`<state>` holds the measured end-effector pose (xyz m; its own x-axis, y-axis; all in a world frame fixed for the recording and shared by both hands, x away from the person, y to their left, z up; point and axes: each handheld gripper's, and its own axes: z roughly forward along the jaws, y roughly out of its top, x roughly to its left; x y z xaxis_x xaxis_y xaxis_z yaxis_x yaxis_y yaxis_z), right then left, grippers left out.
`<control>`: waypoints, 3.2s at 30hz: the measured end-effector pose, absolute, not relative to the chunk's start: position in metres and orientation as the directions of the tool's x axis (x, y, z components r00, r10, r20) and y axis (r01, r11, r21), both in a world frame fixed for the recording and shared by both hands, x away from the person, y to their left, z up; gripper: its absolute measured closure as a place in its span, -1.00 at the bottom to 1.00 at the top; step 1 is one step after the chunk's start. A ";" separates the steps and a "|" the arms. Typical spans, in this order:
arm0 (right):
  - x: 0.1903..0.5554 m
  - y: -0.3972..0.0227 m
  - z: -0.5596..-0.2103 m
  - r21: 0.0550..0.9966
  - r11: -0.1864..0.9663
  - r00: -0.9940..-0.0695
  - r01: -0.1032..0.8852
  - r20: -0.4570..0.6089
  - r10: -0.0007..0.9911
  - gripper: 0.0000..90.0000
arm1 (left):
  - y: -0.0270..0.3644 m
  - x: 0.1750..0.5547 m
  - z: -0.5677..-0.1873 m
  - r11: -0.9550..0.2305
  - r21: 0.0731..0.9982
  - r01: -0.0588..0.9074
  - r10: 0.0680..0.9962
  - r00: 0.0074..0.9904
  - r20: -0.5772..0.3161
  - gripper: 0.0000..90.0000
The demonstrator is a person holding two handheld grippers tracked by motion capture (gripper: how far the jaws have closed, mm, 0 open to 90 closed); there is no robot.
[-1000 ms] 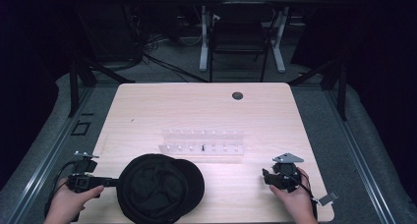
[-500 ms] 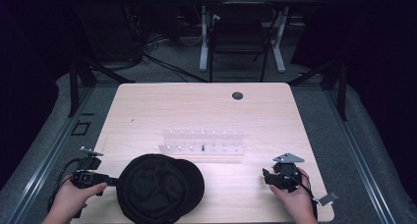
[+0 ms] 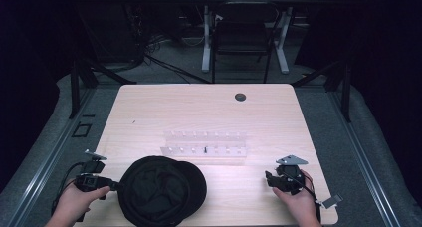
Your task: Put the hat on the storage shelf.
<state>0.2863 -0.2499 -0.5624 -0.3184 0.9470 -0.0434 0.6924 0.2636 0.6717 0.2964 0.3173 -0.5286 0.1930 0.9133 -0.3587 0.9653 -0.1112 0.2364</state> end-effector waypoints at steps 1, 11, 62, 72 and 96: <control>0.286 -0.250 -0.562 0.671 0.264 -0.319 0.693 -0.042 0.947 -0.14 | 0.317 0.296 -0.529 -0.110 0.235 0.966 0.914 0.191 -0.357 0.28; 0.286 -0.249 -0.562 0.674 0.261 -0.319 0.691 -0.040 0.947 -0.14 | 0.316 0.295 -0.535 -0.088 0.232 0.969 0.915 0.171 -0.366 0.34; 0.285 -0.239 -0.560 0.680 0.295 -0.385 0.671 -0.021 0.923 -0.58 | 0.310 0.291 -0.516 -0.092 0.284 0.954 0.875 0.214 -0.434 0.89; 0.283 -0.239 -0.560 0.689 0.303 -0.394 0.659 -0.028 0.919 -0.31 | 0.307 0.290 -0.487 -0.118 0.312 0.943 0.861 0.254 -0.440 0.89; 0.284 -0.243 -0.559 0.698 0.282 -0.391 0.658 -0.004 0.921 -0.11 | 0.289 0.290 -0.429 -0.159 0.371 0.915 0.840 0.323 -0.436 0.89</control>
<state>0.2838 -0.2426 -0.5587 -0.3906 0.9205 -0.0037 0.6582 0.2821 0.6979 0.2904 0.2893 -0.4288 0.3229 0.8398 -0.4365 0.9148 -0.1587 0.3714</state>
